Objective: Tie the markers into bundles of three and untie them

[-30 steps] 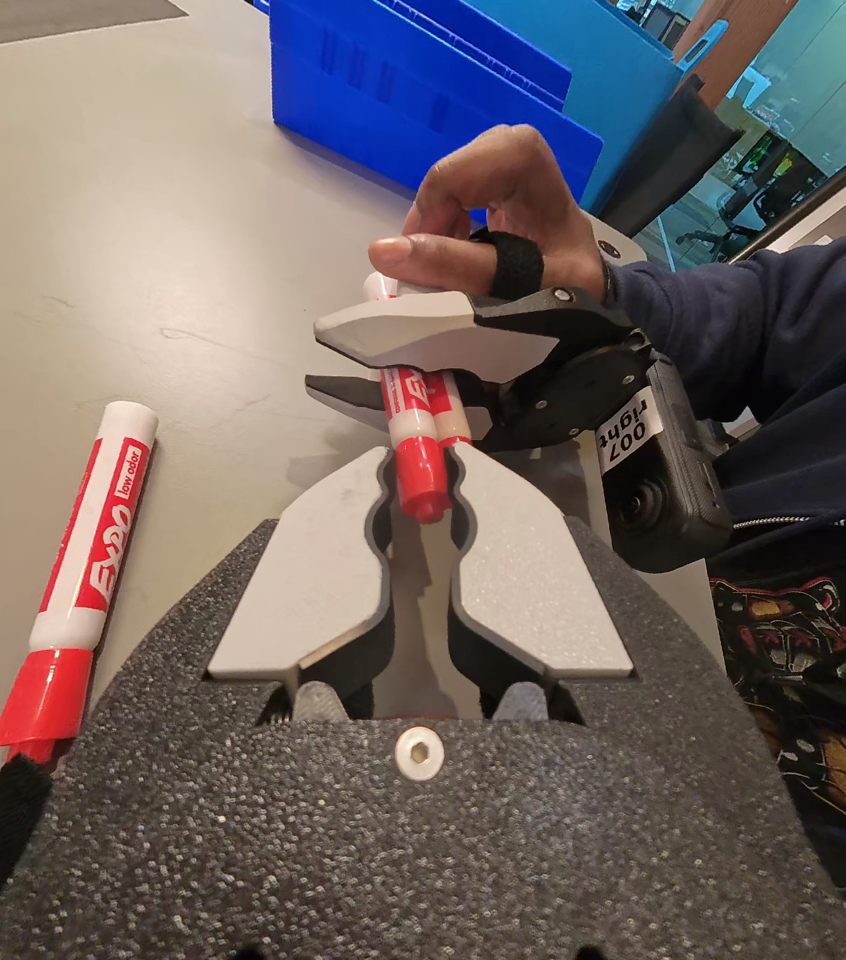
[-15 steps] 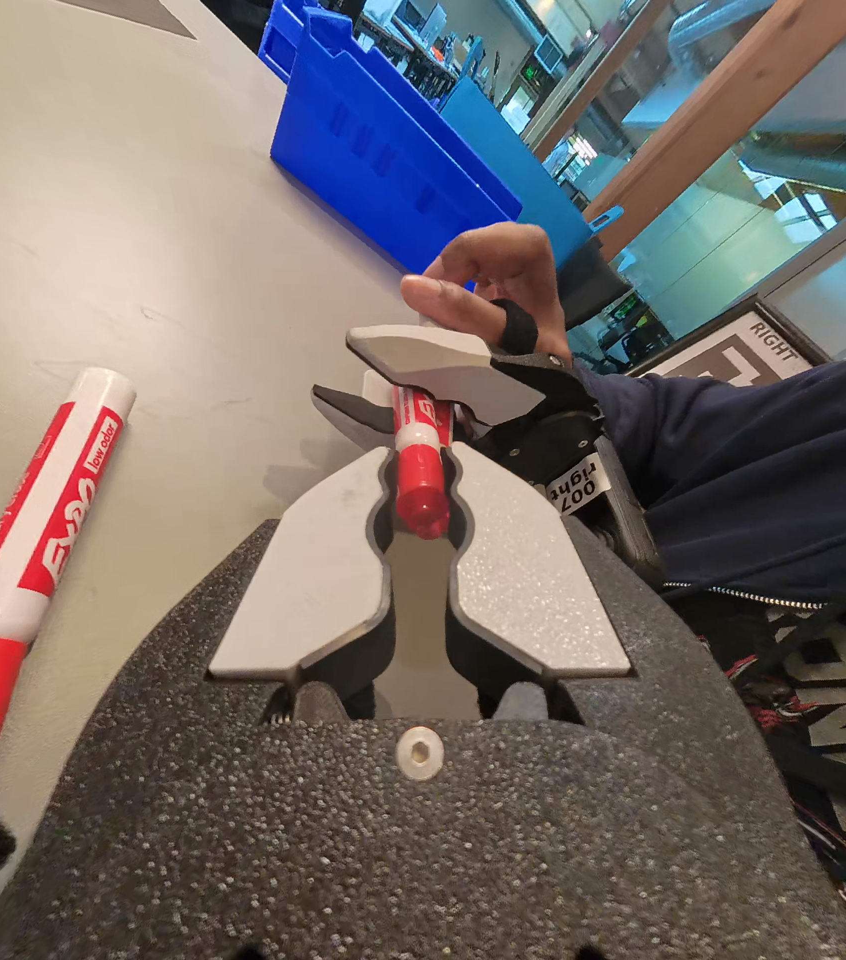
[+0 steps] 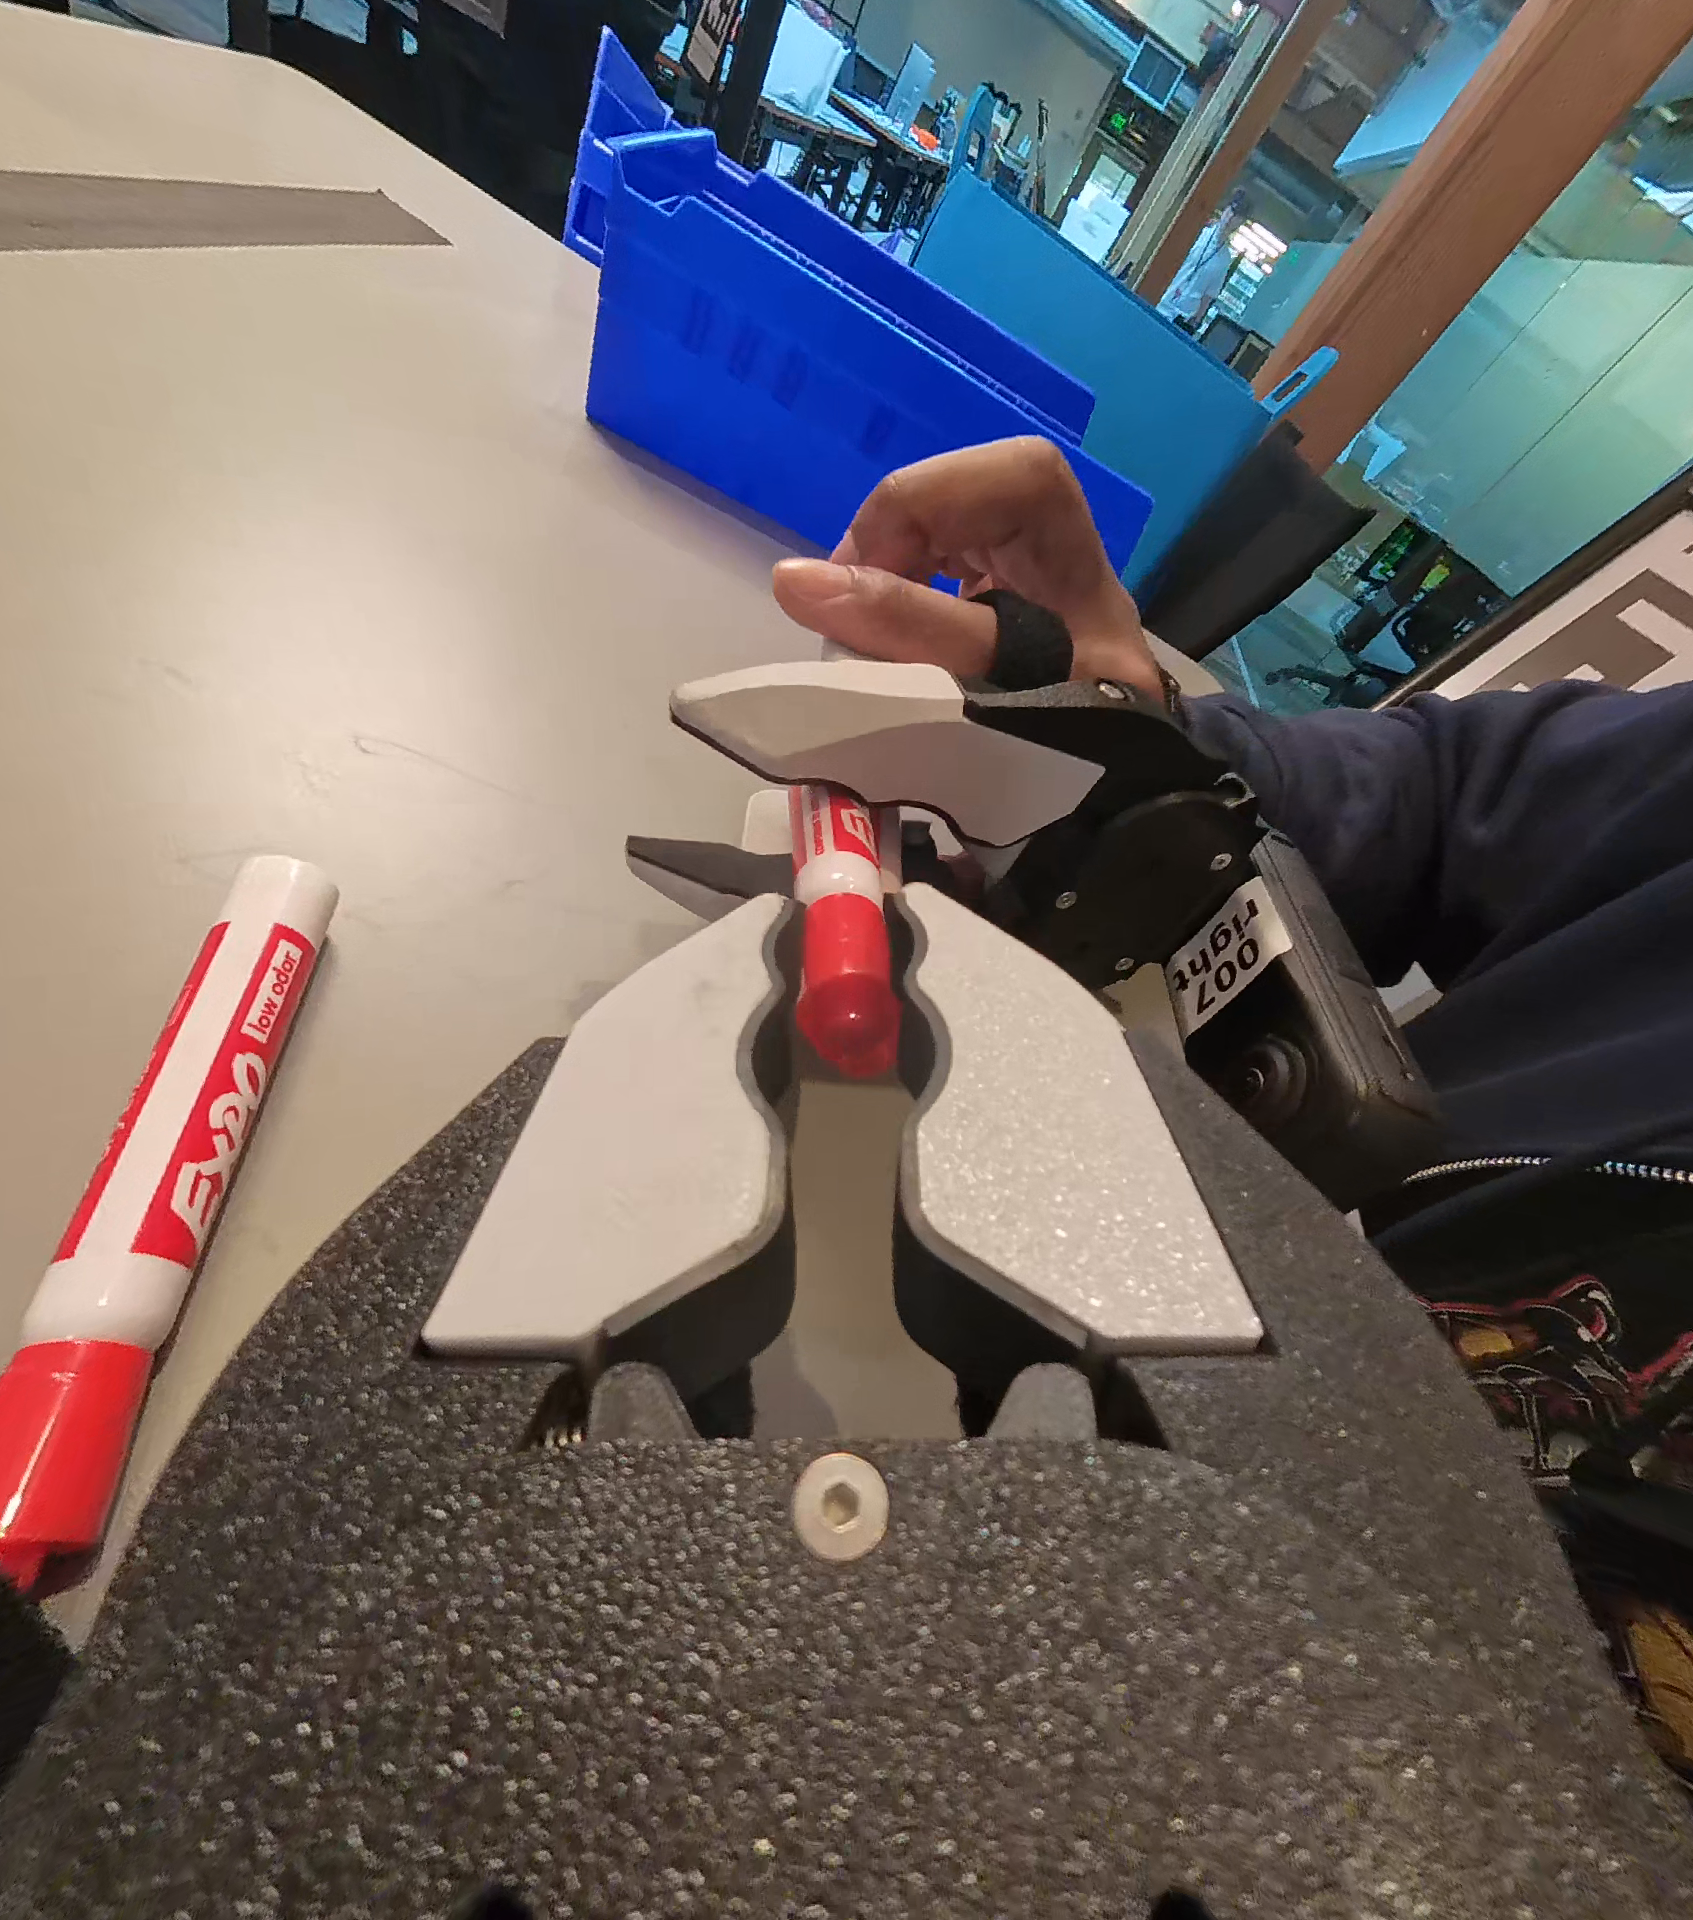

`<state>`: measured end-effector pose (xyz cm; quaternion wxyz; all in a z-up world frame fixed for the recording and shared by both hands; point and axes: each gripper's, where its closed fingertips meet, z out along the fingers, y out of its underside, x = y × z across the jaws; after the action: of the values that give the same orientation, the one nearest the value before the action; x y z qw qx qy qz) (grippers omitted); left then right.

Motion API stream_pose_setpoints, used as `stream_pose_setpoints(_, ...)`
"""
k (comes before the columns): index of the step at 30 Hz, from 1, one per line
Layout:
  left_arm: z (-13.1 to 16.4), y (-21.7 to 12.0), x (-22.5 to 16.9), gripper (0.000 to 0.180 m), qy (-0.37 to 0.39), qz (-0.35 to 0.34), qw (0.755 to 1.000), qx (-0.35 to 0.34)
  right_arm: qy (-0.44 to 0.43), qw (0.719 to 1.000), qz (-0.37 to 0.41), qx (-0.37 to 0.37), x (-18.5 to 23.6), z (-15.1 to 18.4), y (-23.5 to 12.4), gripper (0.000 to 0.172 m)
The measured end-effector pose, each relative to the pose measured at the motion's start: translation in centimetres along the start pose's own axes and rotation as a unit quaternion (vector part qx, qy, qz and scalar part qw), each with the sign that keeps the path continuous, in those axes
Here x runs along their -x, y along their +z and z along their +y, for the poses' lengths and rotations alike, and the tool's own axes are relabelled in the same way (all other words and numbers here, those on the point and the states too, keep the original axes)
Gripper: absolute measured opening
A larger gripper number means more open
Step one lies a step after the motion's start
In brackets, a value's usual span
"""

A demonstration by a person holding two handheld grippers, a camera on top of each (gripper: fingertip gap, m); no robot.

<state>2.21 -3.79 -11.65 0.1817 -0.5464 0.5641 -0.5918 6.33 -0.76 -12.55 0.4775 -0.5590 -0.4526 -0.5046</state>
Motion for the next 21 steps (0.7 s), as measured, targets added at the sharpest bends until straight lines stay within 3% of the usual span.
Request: stream_pose_setpoints(21, 0.23, 0.17, -0.83, 0.014, 0.117, -0.036, 0.992, 0.032, 0.005, 1.000, 0.001, 0.009, -0.13, 0.22, 0.04, 0.041)
